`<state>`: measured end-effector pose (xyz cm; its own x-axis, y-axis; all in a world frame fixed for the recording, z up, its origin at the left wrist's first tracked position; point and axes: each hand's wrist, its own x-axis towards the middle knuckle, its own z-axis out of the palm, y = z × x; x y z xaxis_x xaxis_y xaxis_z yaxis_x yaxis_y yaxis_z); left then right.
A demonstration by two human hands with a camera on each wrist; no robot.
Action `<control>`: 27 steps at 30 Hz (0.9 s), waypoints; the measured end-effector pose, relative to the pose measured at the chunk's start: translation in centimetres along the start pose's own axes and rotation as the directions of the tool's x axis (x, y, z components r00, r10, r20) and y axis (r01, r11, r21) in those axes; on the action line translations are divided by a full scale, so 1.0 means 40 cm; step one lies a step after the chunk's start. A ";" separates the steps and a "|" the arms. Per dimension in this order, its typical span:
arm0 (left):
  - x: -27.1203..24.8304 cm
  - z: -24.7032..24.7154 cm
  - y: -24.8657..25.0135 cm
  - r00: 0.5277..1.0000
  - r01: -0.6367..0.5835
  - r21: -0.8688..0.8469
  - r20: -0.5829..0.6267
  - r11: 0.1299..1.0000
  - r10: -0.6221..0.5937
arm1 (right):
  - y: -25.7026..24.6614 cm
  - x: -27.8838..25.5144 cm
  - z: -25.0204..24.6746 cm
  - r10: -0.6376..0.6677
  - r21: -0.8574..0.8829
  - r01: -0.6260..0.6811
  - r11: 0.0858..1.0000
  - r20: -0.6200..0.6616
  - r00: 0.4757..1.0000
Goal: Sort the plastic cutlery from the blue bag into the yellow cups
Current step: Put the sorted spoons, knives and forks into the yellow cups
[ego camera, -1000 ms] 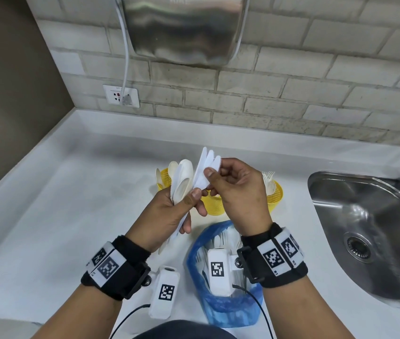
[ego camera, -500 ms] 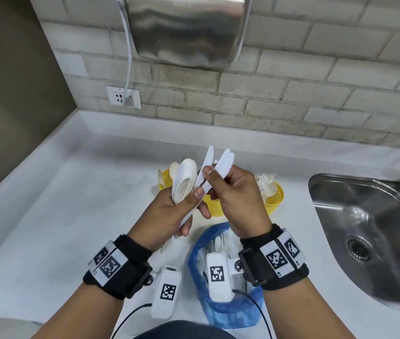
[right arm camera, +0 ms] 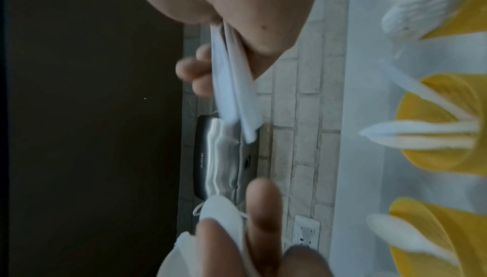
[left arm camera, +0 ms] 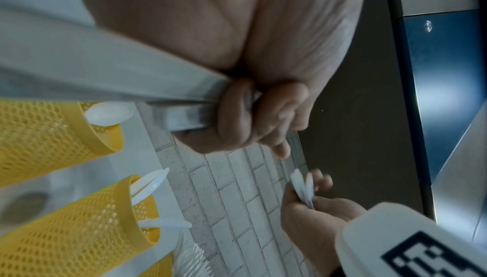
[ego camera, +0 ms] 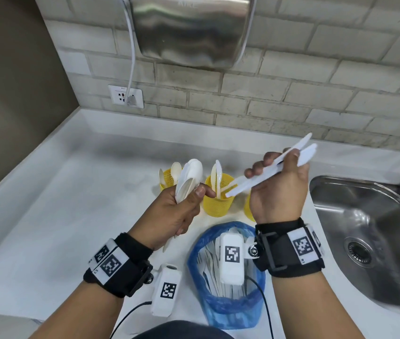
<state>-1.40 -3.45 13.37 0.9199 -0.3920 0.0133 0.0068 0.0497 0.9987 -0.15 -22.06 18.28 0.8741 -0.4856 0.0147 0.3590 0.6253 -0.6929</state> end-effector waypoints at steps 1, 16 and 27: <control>0.001 0.000 -0.003 1.000 0.008 -0.015 0.002 1.000 -0.008 | -0.007 0.001 -0.003 -0.052 -0.040 0.051 0.998 -0.006 0.999; 0.064 0.015 0.001 0.997 0.079 -0.056 0.019 0.995 -0.078 | 0.059 -0.051 -0.019 0.180 -0.778 0.298 0.554 0.461 0.869; 0.078 0.027 -0.006 0.999 0.053 0.095 0.008 0.994 -0.054 | 0.059 -0.039 -0.018 0.170 -0.884 0.381 0.272 0.434 0.885</control>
<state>1.06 -5.69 13.21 0.9149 -0.4017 -0.0401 0.0180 -0.0588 0.9981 -0.90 -20.26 16.12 0.9764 -0.0587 0.2080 0.1413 -0.5548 -0.8199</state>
